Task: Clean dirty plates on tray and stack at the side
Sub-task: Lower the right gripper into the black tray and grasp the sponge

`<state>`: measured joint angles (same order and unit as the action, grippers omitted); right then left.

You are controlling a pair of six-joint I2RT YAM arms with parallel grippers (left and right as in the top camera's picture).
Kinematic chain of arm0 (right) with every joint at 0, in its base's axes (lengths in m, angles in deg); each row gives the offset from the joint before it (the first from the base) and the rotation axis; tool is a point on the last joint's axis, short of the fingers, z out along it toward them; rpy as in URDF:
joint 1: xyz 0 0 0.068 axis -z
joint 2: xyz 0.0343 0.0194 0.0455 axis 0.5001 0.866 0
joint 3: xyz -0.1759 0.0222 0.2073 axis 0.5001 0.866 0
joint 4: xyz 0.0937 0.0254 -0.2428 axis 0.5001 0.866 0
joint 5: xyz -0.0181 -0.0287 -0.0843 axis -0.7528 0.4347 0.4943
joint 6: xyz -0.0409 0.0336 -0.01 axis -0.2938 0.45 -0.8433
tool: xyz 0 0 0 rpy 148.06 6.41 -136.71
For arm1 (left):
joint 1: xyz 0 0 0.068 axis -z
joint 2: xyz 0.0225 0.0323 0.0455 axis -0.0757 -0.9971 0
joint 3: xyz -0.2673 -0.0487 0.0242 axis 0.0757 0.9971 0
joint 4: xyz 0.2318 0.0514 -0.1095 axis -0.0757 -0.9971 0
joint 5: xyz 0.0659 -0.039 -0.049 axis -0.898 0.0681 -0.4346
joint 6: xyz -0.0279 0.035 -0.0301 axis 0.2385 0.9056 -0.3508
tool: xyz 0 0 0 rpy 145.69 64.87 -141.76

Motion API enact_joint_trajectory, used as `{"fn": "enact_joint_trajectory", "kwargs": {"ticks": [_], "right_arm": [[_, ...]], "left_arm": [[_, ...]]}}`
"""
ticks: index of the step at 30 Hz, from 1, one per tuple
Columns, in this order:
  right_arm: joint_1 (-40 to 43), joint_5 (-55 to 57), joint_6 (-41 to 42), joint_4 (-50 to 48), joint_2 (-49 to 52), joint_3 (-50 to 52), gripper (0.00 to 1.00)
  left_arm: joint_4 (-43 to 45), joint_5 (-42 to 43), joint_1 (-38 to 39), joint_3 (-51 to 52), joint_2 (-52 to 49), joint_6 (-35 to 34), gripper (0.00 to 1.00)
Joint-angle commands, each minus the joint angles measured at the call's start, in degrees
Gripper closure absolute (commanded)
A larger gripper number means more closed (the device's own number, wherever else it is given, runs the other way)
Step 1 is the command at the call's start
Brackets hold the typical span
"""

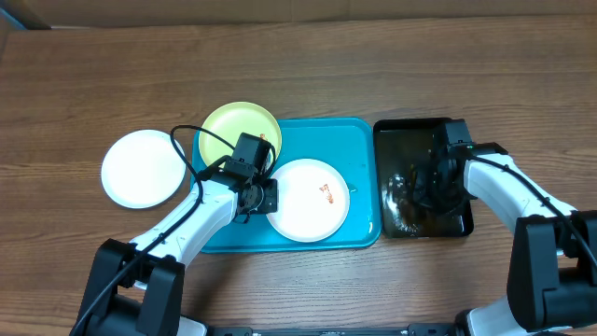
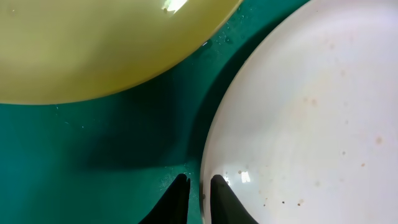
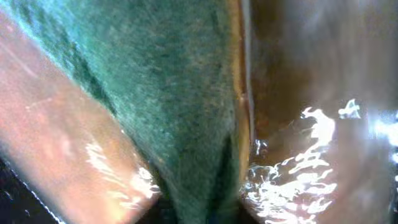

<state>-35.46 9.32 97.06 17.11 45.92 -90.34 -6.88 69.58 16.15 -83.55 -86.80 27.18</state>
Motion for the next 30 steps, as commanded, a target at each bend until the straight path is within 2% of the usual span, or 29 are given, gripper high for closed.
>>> {"fn": "enact_joint_trajectory", "kwargs": {"ticks": [1,4,7,16,17,18,19,20,21,22,23,27,30], "right_arm": [[-0.17,-0.92,0.24,2.23,-0.55,-3.15,0.37],[-0.11,0.11,-0.85,3.67,-0.55,-6.01,0.28],[-0.11,3.04,-0.81,0.87,-0.52,-6.34,0.25],[-0.68,2.38,0.44,-11.58,-0.46,-1.73,0.23],[-0.72,1.95,0.92,-12.26,-0.46,-1.27,0.43],[-0.76,1.62,1.51,-12.50,-0.46,-1.07,0.80],[-0.83,1.51,2.36,-12.41,-0.46,-1.01,0.96],[-0.83,0.94,2.93,-12.24,-0.46,-1.01,0.96],[-0.85,0.04,2.93,-12.22,-0.46,-1.01,0.86],[-0.85,-1.25,2.93,-12.04,-0.46,-1.01,0.60],[-0.87,-2.08,2.95,-11.65,-0.46,-1.01,0.43],[-0.87,-2.23,3.08,-9.49,-0.46,-1.01,0.43],[-0.87,-2.23,3.08,-9.16,-0.46,-1.01,0.61]], "left_arm": [[0.20,-0.59,-0.22,0.11,-0.55,0.87,0.85],[0.17,-0.59,-0.22,0.11,-0.55,0.90,0.84],[0.20,-0.59,-0.22,0.11,-0.55,0.87,0.84],[0.20,-0.59,-0.22,0.11,-0.55,0.90,0.84],[0.20,-0.61,-0.22,0.11,-0.55,0.90,0.84],[0.22,-0.59,-0.22,0.11,-0.55,0.90,0.84],[0.22,-0.61,-0.22,0.11,-0.55,0.90,0.85],[0.24,-0.61,-0.22,0.11,-0.55,0.90,0.85],[0.24,-0.61,-0.22,0.11,-0.55,0.90,0.85],[0.24,-0.61,-0.22,0.11,-0.55,0.90,0.85],[0.24,-0.61,-0.22,0.11,-0.57,0.90,0.85],[0.02,-0.59,-0.22,0.20,-0.57,0.90,0.81],[0.04,-0.61,-0.22,0.72,-0.57,0.90,0.79]]}}
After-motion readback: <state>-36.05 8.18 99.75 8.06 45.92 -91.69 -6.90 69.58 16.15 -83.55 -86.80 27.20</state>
